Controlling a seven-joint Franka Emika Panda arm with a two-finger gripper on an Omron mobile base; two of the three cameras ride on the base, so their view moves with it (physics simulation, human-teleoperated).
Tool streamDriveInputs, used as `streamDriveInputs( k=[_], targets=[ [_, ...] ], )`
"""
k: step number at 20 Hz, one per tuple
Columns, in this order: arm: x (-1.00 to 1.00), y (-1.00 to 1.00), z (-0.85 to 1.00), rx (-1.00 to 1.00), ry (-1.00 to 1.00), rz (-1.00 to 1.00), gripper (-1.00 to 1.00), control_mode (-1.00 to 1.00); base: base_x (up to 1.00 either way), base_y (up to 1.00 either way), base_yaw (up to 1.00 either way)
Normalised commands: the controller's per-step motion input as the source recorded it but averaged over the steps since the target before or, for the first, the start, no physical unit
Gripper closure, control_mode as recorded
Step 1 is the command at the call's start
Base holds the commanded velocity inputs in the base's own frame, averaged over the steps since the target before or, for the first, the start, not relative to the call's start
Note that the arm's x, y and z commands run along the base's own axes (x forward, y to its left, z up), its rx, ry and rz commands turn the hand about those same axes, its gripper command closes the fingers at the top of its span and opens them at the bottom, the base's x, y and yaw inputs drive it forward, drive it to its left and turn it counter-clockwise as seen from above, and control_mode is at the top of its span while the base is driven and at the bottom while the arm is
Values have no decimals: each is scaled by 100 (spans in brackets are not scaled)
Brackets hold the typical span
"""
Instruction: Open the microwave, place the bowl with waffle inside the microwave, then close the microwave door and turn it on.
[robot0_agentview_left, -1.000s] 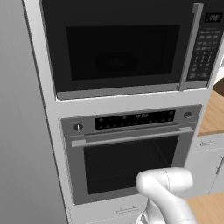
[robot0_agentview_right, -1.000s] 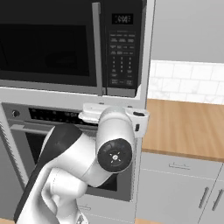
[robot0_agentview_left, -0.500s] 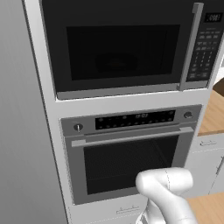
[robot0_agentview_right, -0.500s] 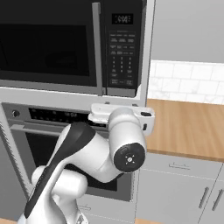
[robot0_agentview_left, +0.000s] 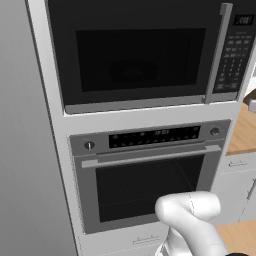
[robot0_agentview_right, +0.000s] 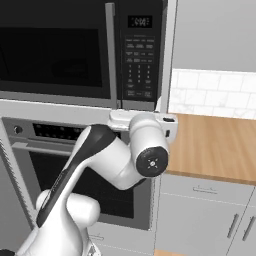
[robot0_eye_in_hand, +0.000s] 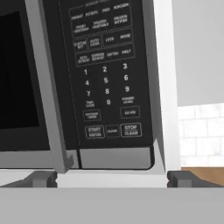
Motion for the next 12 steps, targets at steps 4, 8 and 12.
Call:
streamDriveInputs(
  k=[4,8,12],
  targets=[
    [28,0,0,0,1,-2,-100,-100,0,0,0],
    [27,0,0,0,0,-8,-100,-100,0,0,0],
    [28,0,0,0,0,-8,-100,-100,0,0,0]
  ],
)
